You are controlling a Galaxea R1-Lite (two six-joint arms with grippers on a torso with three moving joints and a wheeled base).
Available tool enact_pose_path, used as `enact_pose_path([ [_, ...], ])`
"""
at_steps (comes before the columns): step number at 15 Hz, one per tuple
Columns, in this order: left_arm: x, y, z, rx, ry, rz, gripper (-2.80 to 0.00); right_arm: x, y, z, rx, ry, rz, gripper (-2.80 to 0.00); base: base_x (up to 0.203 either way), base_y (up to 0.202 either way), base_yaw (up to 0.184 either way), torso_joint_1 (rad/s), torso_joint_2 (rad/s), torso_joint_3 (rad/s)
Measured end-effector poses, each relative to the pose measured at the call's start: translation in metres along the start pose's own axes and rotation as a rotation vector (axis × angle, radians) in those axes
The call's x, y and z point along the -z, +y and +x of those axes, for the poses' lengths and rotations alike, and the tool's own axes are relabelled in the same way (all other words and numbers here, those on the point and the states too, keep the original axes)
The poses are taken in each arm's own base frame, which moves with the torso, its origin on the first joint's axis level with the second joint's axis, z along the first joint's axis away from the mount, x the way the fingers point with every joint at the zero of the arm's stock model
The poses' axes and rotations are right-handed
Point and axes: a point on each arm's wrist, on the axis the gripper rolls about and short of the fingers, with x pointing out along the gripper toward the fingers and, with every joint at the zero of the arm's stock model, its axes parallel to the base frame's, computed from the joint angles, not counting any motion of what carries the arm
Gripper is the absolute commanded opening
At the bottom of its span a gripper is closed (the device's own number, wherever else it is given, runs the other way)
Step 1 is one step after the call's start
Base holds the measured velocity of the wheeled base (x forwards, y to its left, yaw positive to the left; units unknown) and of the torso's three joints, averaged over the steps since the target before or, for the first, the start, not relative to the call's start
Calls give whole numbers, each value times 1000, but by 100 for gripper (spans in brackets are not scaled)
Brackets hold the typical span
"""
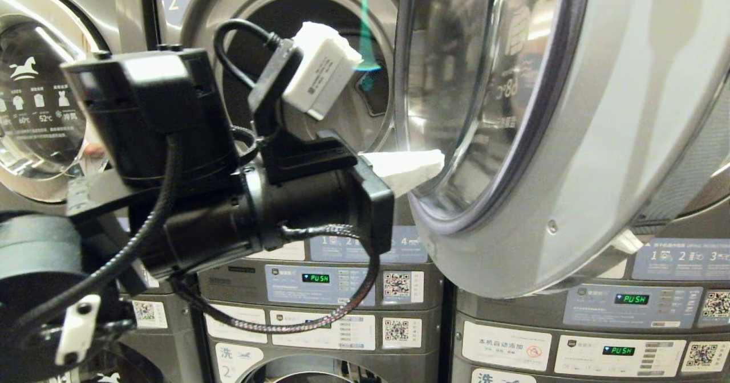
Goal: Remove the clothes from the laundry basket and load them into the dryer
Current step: Open the dryer
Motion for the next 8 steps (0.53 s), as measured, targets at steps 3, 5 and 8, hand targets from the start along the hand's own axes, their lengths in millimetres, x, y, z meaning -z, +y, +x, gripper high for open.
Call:
enact_pose_path([
  [3,3,-11,27,17,0,-9,-280,0,0,0,0,0,0,-280,0,0,0,0,0,0],
  [5,8,-14,39,17,-9,-8,-280,0,0,0,0,0,0,-280,0,0,0,0,0,0],
  [8,8,-8,39,-100,-41,-15,-280,0,0,0,0,0,2,-280,0,0,0,0,0,0],
])
